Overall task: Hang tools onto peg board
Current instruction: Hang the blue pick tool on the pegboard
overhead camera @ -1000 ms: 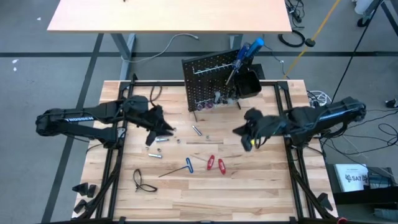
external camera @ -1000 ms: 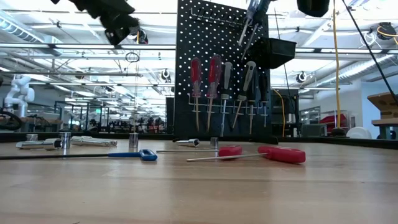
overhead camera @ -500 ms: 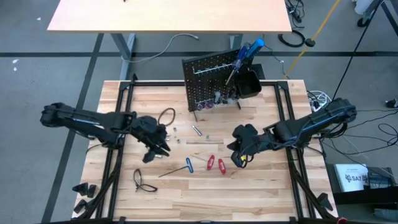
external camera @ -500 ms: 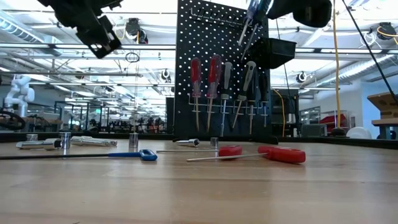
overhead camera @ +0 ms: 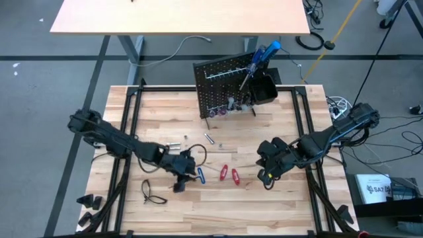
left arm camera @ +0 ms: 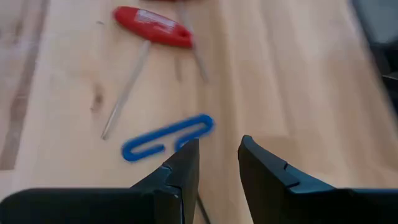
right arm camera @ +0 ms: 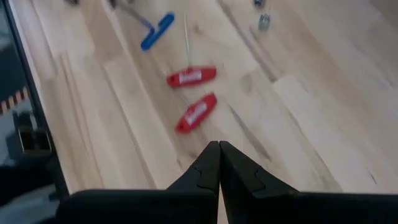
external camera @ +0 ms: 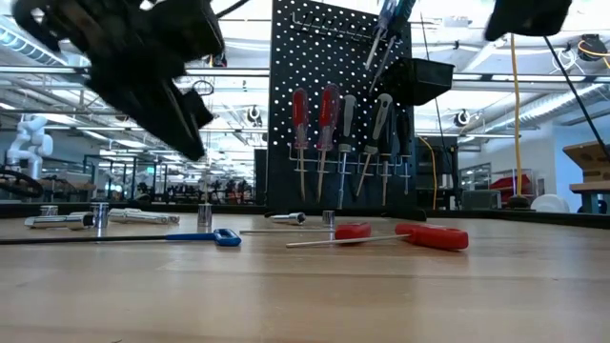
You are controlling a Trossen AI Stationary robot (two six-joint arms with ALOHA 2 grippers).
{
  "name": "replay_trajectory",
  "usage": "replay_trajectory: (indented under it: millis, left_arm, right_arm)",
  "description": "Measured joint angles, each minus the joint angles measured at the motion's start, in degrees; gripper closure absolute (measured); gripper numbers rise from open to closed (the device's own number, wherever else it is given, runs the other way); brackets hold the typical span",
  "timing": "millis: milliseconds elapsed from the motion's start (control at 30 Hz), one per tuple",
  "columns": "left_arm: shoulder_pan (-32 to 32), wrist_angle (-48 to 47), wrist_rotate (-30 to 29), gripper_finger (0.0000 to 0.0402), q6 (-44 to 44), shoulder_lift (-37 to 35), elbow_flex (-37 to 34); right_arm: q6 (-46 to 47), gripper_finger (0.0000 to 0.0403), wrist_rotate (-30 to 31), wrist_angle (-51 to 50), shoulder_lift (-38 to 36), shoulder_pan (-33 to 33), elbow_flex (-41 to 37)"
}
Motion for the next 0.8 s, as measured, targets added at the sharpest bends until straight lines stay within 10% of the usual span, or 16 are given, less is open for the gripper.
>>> replay_trajectory:
  millis: [200, 567, 800]
  left_arm:
    - [-1.11, 8.41, -12.94, 0.0288, -0.61, 6.72, 1.01]
    - [-4.65, 3.91, -8.26, 0.0288, -8.74, 9.41, 1.84]
    - [-8.87, -0.43, -16.54, 0.0288, -8.85, 9.78, 1.78]
  right_arm:
    - [-2.0, 0.0403, -0.95, -2.53, -0.83, 2.13, -0.02]
    - [-1.66, 0.0403, -1.72, -6.78, -7.08, 4.09, -0.02]
    - [0.11, 0.0403, 3.43, -8.02, -8.28, 5.67, -0.02]
